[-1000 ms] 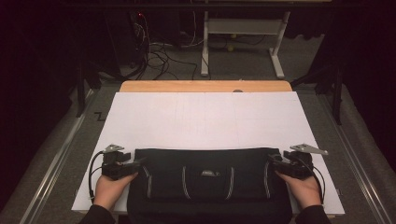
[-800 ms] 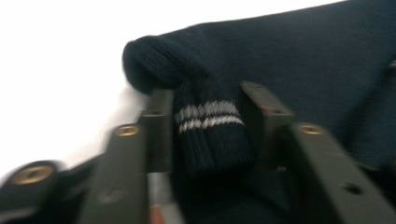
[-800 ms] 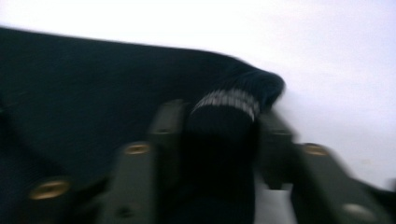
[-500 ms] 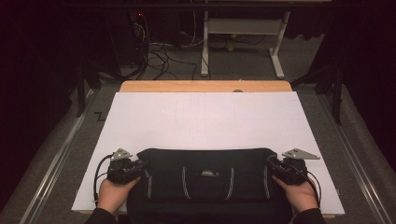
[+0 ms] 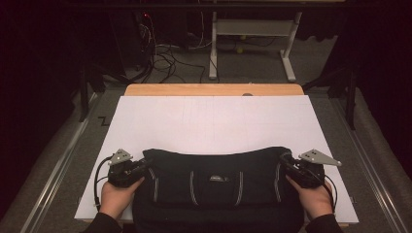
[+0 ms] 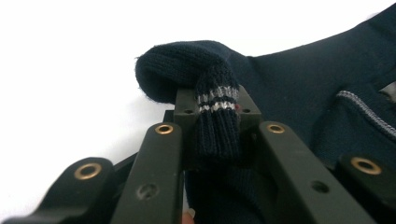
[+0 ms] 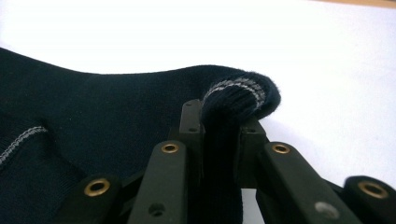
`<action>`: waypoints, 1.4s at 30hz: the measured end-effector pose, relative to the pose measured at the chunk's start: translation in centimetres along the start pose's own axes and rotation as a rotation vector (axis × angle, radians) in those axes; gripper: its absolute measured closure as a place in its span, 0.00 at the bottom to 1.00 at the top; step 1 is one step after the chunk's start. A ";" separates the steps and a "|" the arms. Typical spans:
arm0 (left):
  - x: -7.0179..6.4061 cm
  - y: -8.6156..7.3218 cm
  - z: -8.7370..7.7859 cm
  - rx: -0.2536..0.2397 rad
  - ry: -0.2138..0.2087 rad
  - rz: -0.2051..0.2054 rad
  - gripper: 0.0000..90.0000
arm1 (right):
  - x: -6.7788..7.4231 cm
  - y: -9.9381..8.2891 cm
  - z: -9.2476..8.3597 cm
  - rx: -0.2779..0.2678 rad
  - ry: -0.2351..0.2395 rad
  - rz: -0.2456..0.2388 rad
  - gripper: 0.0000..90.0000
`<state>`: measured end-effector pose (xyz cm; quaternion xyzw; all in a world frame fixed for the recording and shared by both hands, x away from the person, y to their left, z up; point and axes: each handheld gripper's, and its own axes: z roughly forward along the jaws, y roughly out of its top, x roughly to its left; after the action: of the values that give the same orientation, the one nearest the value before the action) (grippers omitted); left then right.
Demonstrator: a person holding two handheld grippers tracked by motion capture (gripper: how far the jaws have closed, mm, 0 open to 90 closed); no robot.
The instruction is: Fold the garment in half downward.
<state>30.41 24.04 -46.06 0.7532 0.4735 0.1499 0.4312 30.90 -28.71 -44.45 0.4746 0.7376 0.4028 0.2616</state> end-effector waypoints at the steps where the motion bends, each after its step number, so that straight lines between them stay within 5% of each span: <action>1: 0.0 0.3 0.1 0.000 0.010 0.013 0.82 | 0.0 0.1 0.1 0.000 -0.002 0.002 0.87; 23: 1.3 4.9 1.8 -0.034 0.071 0.008 0.83 | -1.7 3.7 1.4 -0.072 -0.038 0.011 0.87; 42: 3.0 8.8 3.5 -0.063 0.132 -0.020 0.82 | -2.2 7.6 3.9 -0.074 -0.135 -0.090 0.87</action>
<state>39.33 23.17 -41.69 0.7230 0.5034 0.2096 0.4242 38.52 -27.62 -40.15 0.4568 0.7237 0.3848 0.3458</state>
